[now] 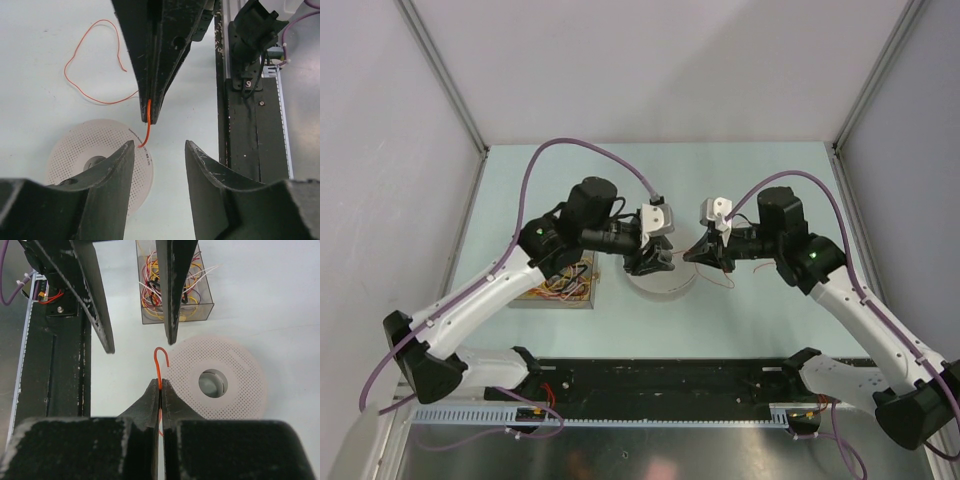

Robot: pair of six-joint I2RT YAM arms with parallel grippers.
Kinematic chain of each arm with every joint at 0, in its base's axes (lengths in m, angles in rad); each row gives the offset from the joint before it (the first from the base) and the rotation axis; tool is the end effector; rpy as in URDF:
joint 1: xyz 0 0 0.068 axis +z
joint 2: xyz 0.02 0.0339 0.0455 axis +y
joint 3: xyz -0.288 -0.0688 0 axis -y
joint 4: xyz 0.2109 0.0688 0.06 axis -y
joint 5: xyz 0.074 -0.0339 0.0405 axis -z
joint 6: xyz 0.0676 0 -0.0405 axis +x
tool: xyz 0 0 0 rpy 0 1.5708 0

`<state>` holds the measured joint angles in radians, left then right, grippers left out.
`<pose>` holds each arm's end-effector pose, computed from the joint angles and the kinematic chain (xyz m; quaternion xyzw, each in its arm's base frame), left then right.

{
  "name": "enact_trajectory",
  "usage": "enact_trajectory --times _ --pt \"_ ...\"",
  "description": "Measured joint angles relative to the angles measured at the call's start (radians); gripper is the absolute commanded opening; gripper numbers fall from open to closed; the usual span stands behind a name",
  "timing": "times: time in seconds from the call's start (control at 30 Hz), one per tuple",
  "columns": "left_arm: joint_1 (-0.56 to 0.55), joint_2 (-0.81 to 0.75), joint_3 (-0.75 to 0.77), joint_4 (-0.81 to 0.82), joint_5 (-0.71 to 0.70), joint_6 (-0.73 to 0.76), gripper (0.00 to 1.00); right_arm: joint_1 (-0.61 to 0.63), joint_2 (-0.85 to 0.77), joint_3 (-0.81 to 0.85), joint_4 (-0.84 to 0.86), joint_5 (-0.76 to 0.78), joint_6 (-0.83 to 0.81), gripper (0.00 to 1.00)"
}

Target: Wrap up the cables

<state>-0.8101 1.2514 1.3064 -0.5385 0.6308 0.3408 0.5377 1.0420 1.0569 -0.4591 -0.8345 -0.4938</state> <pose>0.1440 -0.2091 0.3987 0.5774 0.5953 -0.3725 0.4165 0.1397 0.1416 0.3740 -0.5695 0.5657 0.3533 0.4805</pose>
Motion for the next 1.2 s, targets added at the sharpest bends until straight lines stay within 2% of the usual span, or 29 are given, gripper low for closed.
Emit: enact_trajectory --times 0.53,0.57,0.63,0.7,0.8,0.9,1.0,1.2 --pt "-0.04 0.049 0.036 -0.007 -0.038 0.005 0.28 0.023 0.008 0.0 -0.001 0.008 -0.001 0.0" --pt "-0.041 0.051 0.04 -0.007 -0.04 0.004 0.25 0.023 0.008 0.0 -0.001 0.007 -0.001 0.0" --pt "-0.042 0.055 0.047 -0.006 -0.044 0.0 0.09 0.023 0.008 0.0 -0.003 0.008 -0.002 0.0" --pt "-0.043 0.057 0.05 -0.007 -0.045 -0.002 0.02 0.023 0.008 0.0 -0.006 0.008 -0.002 0.0" --pt "-0.043 0.058 0.052 -0.007 -0.048 -0.005 0.0 0.023 0.008 0.0 -0.008 0.008 0.0 0.0" --pt "-0.032 0.058 0.058 0.0 -0.047 -0.039 0.0 0.014 0.008 0.0 -0.006 0.007 0.008 0.05" --pt "0.003 0.058 0.055 0.06 -0.026 -0.144 0.0 0.005 0.013 0.003 0.018 0.007 0.024 0.1" --pt "0.061 -0.017 -0.069 0.285 -0.055 -0.383 0.0 -0.004 0.028 0.011 0.057 0.009 0.047 0.12"
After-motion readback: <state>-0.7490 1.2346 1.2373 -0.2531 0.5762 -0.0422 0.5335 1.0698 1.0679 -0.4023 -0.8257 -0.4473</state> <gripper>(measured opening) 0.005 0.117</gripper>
